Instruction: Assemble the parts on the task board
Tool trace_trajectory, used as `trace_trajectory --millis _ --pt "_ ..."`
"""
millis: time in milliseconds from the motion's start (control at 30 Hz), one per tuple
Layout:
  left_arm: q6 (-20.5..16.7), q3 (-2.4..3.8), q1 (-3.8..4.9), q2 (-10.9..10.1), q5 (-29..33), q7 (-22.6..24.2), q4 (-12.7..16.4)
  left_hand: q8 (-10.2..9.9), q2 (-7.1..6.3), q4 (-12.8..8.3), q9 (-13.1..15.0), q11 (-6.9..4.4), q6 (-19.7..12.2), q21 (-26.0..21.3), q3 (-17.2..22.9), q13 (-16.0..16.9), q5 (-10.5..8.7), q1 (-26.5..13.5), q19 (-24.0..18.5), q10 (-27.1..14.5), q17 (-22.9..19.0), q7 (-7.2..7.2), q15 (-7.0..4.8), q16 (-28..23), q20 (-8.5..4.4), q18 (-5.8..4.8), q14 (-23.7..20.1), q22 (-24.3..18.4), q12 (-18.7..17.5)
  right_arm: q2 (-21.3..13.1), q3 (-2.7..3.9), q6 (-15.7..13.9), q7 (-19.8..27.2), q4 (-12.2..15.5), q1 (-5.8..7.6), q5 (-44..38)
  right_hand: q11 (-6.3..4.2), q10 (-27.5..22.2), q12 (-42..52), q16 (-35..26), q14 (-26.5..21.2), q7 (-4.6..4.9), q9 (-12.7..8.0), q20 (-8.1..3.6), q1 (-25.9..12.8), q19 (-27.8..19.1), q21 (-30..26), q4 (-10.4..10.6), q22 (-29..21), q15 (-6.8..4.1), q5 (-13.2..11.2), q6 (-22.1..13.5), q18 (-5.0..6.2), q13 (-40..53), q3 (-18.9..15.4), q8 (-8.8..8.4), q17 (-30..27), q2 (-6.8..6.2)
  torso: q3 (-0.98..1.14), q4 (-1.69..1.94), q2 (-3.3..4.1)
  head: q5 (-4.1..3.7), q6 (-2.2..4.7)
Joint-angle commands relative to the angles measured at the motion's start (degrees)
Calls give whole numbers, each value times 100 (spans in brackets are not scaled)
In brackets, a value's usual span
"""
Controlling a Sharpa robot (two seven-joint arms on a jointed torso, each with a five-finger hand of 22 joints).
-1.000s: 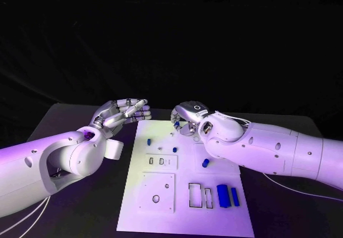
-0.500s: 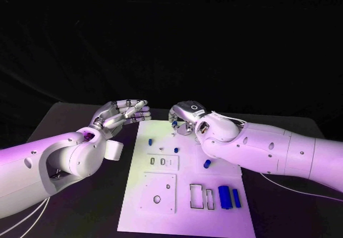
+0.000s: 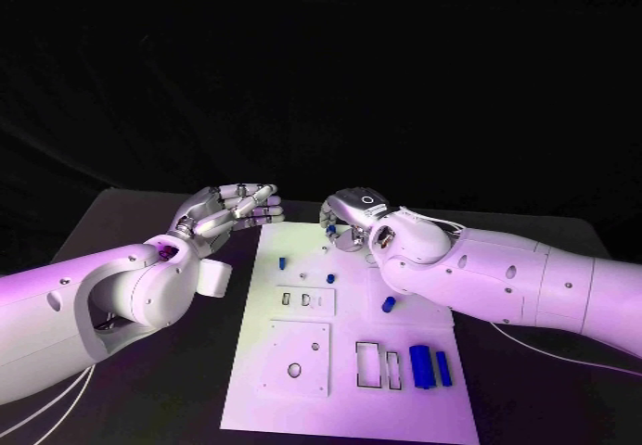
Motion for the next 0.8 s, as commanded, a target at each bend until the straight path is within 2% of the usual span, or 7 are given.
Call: trace_trajectory --millis 33,367,633,800 --pt "88 6 14 9 16 24 5 -38 16 -1 -3 36 -29 -34 -20 0 -13 -58 5 -15 5 122 14 -26 45 106 -36 -4 -35 -19 -6 179 -22 20 -14 -101 -238 244 4 27 405 20 9 -30 43 10 14 10 -2 -33 30 -13 -47 161 34 5 476 -19 6 -4 4 4 -2" --pt "86 6 15 13 16 22 -5 -38 16 -1 -3 36 -29 -34 -20 0 -13 -58 5 -15 5 122 14 -26 45 106 -36 -4 -35 28 -8 205 10 -59 -22 -79 -222 208 -40 26 400 29 38 -21 -17 -14 7 38 -5 -20 -1 -60 -44 170 46 -18 461 -58 -10 19 13 -7 17" --pt "84 6 16 9 16 16 -11 -40 15 -1 -3 38 -34 -39 -30 0 -19 -60 3 -15 7 125 15 -33 47 106 -41 -9 -44 83 -11 230 56 -124 -37 -34 -178 109 -132 23 393 63 59 7 -80 -53 -19 65 -26 15 -29 -164 -38 164 81 -77 441 -125 -15 16 18 4 16" --pt "88 6 18 6 16 5 -12 -40 15 -1 -3 38 -34 -39 -30 0 -19 -60 3 -15 7 125 15 -33 47 106 -41 -9 -44 94 -12 227 87 -158 -42 7 -70 -183 -334 -12 366 149 47 80 -183 -138 -111 111 -123 106 -66 -353 -17 90 155 -199 354 -247 -17 10 17 3 11"
